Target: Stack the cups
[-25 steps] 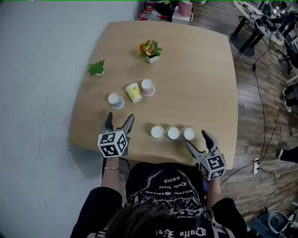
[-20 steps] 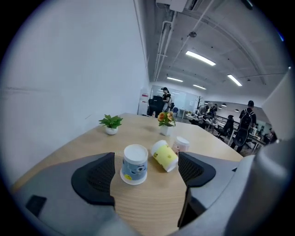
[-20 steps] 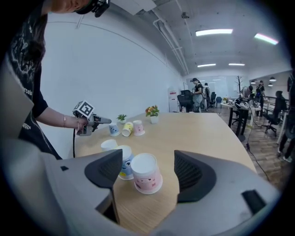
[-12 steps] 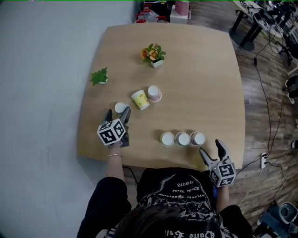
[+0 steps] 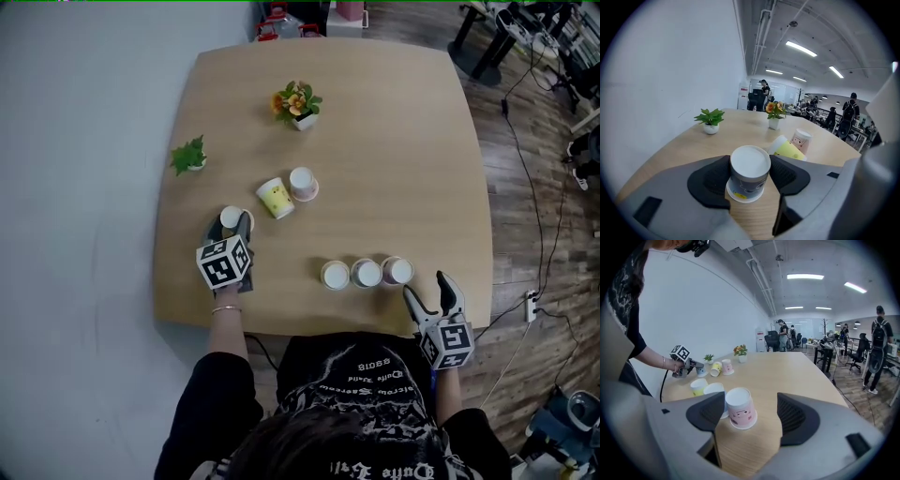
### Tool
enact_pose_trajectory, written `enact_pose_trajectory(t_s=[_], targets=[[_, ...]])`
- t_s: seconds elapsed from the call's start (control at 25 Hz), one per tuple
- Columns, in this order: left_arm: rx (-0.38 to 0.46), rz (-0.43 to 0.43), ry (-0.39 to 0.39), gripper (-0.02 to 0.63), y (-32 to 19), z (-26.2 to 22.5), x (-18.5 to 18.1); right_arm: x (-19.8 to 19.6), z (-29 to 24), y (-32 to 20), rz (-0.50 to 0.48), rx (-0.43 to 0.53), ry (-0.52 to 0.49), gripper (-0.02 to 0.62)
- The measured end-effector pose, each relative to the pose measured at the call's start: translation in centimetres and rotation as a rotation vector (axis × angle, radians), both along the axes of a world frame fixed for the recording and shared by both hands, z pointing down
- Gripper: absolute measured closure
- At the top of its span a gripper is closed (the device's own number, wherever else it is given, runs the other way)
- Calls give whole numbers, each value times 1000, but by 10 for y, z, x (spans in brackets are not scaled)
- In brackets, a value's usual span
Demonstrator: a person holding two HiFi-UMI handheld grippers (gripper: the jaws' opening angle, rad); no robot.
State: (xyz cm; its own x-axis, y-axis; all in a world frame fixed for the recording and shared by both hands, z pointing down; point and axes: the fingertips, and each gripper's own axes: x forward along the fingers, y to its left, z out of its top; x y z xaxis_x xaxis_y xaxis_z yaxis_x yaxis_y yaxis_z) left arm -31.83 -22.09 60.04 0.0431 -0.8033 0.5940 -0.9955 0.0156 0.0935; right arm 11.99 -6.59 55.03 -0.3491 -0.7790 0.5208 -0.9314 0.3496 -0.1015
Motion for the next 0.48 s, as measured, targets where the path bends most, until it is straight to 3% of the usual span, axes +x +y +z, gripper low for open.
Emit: enact_pose_trajectory(t_s=[0.32, 0.48], targets=[[30, 0, 30, 342, 11, -8, 9, -6, 6, 8, -28, -12, 9, 233], [72, 64, 42, 342, 19, -26, 29, -4, 7, 11, -10, -6, -21, 232]])
